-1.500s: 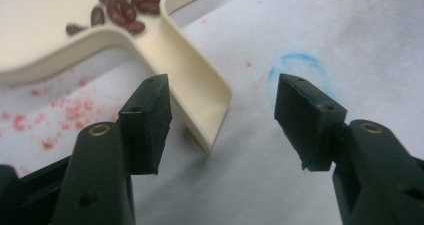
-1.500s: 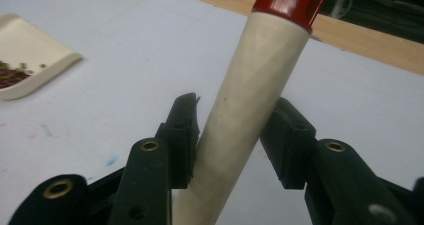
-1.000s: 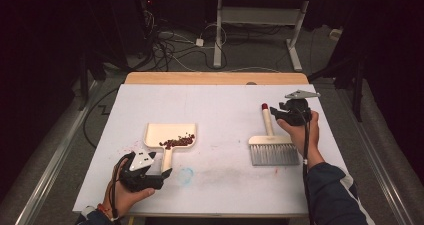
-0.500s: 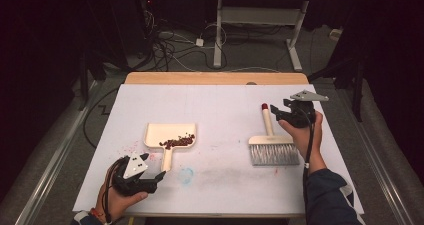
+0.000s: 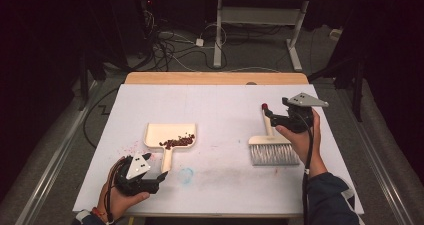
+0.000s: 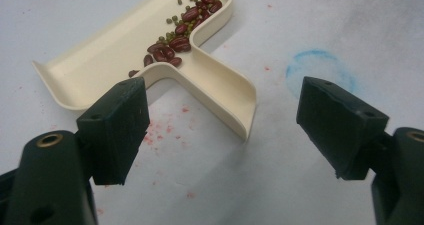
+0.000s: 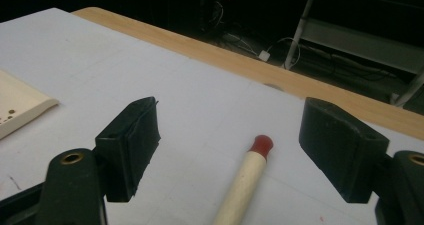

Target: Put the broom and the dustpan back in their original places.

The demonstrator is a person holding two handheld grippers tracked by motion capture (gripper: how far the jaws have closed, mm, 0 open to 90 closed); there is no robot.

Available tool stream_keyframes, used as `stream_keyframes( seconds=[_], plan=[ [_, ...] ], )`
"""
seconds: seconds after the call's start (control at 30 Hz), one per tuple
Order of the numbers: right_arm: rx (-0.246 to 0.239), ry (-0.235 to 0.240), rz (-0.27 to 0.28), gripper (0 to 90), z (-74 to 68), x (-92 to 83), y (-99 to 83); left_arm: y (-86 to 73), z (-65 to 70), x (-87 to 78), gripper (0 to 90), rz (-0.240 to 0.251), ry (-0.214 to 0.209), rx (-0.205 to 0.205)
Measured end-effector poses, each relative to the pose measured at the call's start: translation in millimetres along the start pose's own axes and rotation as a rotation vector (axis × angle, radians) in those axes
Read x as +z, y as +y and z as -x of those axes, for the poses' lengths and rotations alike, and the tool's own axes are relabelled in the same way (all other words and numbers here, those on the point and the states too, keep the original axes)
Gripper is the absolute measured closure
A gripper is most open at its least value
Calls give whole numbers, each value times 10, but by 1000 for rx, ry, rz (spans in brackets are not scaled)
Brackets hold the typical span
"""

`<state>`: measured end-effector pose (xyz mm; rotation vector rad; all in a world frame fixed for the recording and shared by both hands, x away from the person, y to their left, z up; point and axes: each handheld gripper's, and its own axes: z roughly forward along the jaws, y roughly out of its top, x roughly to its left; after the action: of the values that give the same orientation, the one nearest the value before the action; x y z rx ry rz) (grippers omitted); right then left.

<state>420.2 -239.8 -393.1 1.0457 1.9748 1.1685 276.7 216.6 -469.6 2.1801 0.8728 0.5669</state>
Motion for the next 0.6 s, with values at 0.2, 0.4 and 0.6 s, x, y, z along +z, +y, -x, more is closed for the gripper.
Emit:
stream_keyframes(
  seconds=[0.2,0.4,0.6],
  plan=[
    [-24,11,15,246,-87,-108,54,0,-3,0,200,-2,4,4],
    [-24,25,34,256,-134,-246,30,-2,-9,-12,200,2,0,4],
    [-55,36,38,258,-213,-373,8,4,3,-2,200,-1,-1,8]
  ],
)
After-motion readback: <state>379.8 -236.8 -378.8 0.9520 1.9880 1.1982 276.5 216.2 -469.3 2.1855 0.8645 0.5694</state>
